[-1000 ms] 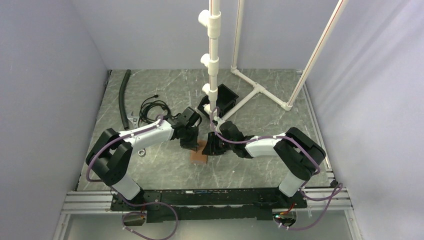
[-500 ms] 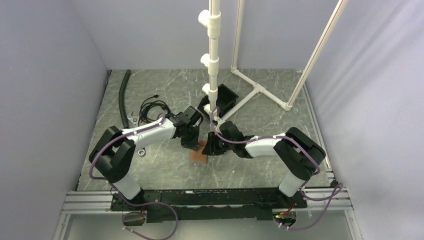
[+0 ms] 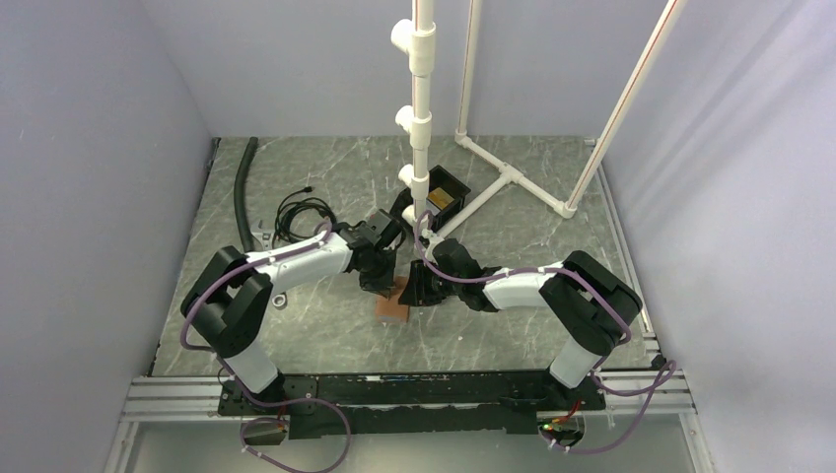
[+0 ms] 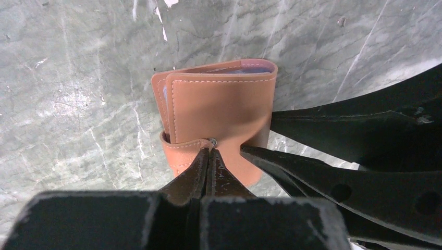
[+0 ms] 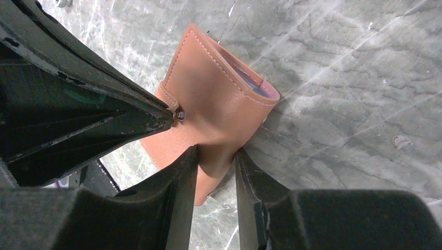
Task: Put the credit cards into the card holder
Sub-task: Close the card holder at the center of the board.
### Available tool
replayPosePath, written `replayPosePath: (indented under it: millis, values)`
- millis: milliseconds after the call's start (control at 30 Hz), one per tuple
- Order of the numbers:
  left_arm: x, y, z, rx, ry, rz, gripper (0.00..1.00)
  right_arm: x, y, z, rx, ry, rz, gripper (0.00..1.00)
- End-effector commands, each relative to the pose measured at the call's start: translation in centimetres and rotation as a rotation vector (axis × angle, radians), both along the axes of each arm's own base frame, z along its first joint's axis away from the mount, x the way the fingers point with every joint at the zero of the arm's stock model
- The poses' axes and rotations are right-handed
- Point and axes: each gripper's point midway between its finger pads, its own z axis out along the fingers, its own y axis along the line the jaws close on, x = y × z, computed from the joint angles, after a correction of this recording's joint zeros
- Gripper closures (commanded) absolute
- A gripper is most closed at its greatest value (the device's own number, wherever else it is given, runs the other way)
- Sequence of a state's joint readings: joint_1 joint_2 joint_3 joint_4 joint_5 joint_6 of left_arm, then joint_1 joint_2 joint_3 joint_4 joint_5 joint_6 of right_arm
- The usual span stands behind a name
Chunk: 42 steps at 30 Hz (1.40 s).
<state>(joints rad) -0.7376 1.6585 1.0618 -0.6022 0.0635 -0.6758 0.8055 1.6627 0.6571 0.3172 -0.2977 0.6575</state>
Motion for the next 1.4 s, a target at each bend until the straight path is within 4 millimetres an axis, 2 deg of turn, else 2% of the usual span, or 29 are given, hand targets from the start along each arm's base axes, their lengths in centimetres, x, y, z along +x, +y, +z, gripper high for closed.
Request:
replayPosePath:
  millis: [0,167,267,433,533,667,733,833,900,1100,1367]
  values:
    - [-0.2,-2.2,-2.4,-0.010,0.006,-0.004,1.00,-0.2,0.7,-0.5,-0.002,-0.005,0.034,0.68]
    - [-0.5,-2.5,-3.4,-0.024,0.023,0.015,1.00,-0.3,0.7,-0.6,0.000,0.000,0.035,0.68]
    - [-0.2,-2.0,-2.9,-0.026,-0.013,0.071,1.00,-0.5,0.5,-0.7,0.000,0.004,0.030,0.68]
    - [0.2,-1.2,-1.4,-0.038,-0.069,0.117,1.00,-0.3,0.1,-0.1,0.079,0.045,-0.023,0.59]
    - [0.3,-1.2,-1.1,-0.047,-0.070,0.124,1.00,-0.3,0.3,0.0,0.132,0.084,-0.051,0.53]
    - [0.3,-1.2,-1.1,-0.065,-0.069,0.134,1.00,-0.1,0.7,0.2,0.192,0.126,-0.080,0.50]
    - [0.4,-1.2,-0.9,-0.071,-0.071,0.143,1.00,0.0,0.7,0.0,0.196,0.137,-0.090,0.56]
    - [0.7,-1.2,-0.1,-0.100,-0.094,0.156,1.00,0.0,0.7,-0.4,0.183,0.134,-0.084,0.71]
    - [0.9,-1.2,0.6,-0.122,-0.111,0.166,1.00,0.1,0.6,-0.7,0.163,0.131,-0.081,0.75]
    - [1.5,-1.2,2.0,-0.133,-0.134,0.169,1.00,0.1,0.5,-0.8,0.143,0.118,-0.069,0.76]
    - [1.8,-0.5,2.3,-0.117,-0.155,0.198,1.00,-0.1,0.5,-1.0,0.130,0.117,-0.063,0.76]
